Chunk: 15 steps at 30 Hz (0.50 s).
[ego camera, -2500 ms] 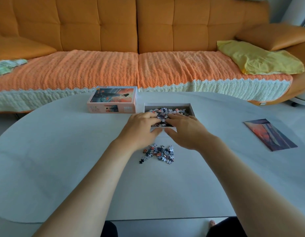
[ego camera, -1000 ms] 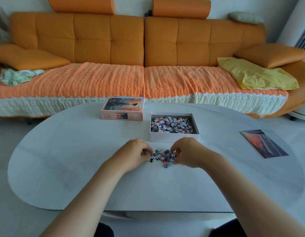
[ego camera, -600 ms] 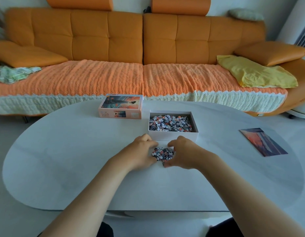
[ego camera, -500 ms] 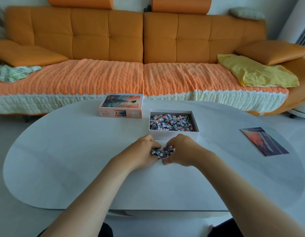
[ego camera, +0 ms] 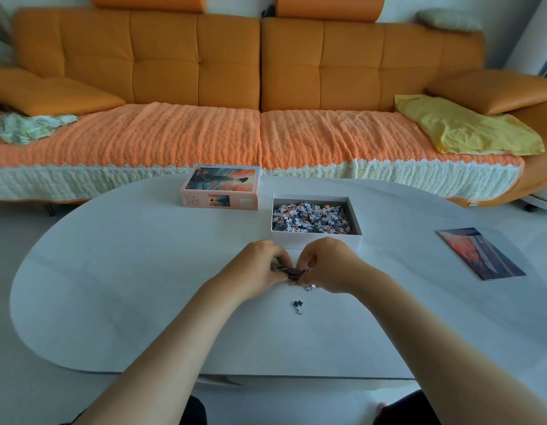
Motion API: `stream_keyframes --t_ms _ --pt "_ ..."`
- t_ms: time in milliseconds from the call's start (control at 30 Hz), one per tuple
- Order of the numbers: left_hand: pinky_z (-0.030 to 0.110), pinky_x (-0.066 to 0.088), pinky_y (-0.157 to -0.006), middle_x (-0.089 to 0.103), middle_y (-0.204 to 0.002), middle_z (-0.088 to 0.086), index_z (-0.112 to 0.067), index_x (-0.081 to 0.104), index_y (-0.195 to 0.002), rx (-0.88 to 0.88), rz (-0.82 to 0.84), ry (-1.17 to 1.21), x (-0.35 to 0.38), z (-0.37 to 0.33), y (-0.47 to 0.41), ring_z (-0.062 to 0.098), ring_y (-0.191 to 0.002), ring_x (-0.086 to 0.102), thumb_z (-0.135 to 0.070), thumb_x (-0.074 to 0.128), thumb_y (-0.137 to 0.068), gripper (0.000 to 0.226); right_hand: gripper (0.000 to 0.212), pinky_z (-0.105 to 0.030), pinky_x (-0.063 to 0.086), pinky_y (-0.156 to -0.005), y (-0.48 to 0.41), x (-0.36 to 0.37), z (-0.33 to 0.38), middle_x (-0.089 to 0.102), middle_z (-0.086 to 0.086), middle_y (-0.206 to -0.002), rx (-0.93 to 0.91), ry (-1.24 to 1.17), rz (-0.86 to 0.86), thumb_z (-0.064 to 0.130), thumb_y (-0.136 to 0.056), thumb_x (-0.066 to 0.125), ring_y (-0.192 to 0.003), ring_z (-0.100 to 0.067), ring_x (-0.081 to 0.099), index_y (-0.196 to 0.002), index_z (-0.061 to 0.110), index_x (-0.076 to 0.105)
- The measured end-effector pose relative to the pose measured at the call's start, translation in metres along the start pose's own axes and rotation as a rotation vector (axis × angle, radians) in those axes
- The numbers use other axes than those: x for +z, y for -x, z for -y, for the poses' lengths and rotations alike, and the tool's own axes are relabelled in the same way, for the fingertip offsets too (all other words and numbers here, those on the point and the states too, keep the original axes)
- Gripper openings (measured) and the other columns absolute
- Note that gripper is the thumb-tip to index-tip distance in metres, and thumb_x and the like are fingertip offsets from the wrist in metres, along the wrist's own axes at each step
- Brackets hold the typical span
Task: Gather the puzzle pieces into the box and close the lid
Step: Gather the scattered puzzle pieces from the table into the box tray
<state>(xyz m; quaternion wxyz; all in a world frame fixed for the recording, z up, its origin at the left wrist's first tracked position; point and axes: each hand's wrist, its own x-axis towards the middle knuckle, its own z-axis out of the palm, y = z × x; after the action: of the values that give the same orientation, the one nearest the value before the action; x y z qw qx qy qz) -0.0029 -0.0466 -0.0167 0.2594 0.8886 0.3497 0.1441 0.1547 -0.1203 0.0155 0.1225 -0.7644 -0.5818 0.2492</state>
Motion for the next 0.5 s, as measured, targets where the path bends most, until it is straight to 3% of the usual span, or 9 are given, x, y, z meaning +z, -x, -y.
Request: stream_keyframes --t_ms 167,333,500 --pt "0.008 0.040 -0.064 0.066 -0.085 -0.013 -0.025 0.072 -0.090 -0.060 0.031 0.096 -0.002 0.001 -0.004 -0.002 -0.073 0.057 -0.017 0.076 -0.078 0.015 0.018 -0.010 0.039 -0.042 -0.002 0.001 -0.002 0.070 0.005 -0.093 -0.019 -0.023 -0.002 0.021 -0.074 0.080 -0.065 -0.012 0.063 -0.089 0.025 0.071" --pt "0.007 0.040 -0.063 0.068 -0.083 -0.014 -0.030 0.070 -0.085 -0.080 0.053 0.166 -0.011 0.000 -0.010 -0.005 -0.072 0.060 -0.021 0.078 -0.080 0.013 0.012 -0.015 0.050 -0.055 -0.003 -0.007 -0.006 0.072 0.008 -0.077 -0.042 -0.075 -0.004 0.020 -0.075 0.080 -0.066 -0.014 0.071 -0.078 0.028 0.071" --pt "0.010 0.044 -0.064 0.068 -0.078 -0.015 -0.028 0.072 -0.087 -0.039 -0.086 0.289 -0.028 -0.008 -0.027 -0.008 -0.067 0.059 -0.020 0.077 -0.082 0.011 0.012 -0.022 0.058 -0.061 -0.009 -0.028 -0.014 0.073 0.006 -0.073 -0.076 -0.183 -0.104 0.020 -0.075 0.081 -0.058 -0.009 0.070 -0.085 0.023 0.075"
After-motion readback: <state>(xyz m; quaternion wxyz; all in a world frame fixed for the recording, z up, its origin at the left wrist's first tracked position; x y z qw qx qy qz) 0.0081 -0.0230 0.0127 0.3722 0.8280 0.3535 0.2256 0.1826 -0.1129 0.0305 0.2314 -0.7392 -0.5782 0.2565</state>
